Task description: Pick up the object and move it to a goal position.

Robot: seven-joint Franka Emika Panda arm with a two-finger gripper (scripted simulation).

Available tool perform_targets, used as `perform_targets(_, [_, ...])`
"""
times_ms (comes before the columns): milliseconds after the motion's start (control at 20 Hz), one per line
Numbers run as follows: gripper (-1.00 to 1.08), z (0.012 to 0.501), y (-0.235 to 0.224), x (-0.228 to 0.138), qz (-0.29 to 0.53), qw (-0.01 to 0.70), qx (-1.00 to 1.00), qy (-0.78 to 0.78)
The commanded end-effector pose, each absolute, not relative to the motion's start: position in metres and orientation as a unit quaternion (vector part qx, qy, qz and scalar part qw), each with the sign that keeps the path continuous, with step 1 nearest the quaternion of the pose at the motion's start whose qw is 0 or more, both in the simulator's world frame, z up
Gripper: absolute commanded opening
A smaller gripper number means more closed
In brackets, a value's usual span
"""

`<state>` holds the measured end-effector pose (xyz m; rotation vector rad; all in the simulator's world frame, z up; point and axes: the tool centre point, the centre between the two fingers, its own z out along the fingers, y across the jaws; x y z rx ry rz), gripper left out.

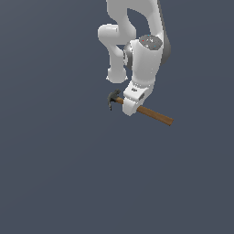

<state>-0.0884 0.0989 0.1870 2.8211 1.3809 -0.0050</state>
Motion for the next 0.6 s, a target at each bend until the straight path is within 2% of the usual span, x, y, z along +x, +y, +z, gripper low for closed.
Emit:
perform_targets(0, [-1.00,0.203,0.109,-0.094,0.000,0.001,0.899,0.439])
perform_targets(550, [-1.00,0.229,0.128,-0.101,0.000,0.000,0.899,0.438])
